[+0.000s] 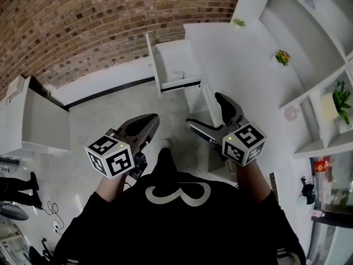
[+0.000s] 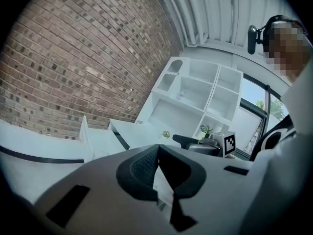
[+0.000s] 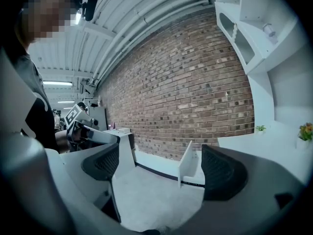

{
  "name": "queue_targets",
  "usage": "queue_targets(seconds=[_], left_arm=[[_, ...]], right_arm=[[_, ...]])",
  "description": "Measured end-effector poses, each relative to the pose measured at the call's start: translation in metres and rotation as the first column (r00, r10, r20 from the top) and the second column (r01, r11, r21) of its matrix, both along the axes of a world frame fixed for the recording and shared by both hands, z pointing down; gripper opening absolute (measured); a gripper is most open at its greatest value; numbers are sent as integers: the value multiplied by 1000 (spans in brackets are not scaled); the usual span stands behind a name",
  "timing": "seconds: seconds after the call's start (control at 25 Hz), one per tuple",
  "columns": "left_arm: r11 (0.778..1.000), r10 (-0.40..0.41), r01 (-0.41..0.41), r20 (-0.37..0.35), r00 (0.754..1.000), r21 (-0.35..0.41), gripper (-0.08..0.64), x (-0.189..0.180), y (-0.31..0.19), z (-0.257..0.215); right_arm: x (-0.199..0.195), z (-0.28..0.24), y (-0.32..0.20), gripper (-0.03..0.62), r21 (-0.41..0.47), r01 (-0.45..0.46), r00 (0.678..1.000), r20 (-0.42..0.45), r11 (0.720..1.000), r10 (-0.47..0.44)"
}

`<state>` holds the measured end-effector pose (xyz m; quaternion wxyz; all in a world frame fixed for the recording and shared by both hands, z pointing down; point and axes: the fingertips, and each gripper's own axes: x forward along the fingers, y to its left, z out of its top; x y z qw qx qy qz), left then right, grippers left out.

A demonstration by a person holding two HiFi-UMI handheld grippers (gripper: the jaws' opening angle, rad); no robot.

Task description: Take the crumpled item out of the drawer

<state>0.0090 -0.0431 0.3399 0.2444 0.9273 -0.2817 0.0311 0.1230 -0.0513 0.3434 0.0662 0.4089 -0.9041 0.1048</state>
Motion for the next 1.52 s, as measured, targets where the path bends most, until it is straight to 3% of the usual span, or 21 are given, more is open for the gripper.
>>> queue_targets(seconds=[0.44, 0.92, 1.52], left_arm=[[995, 52, -52, 0, 999, -85, 3, -2, -139, 26], [986, 40, -39, 5, 999, -163, 3, -17, -243, 63], [978, 11, -3, 37, 999, -207, 3, -37, -323, 102]], right_arm=[[-5, 42, -129, 502, -126, -52, 997, -58, 991, 45], [-22, 124, -240, 495, -275, -58, 990, -137, 960, 21], [-17, 256, -332, 492, -462, -139, 952, -305, 876, -10]])
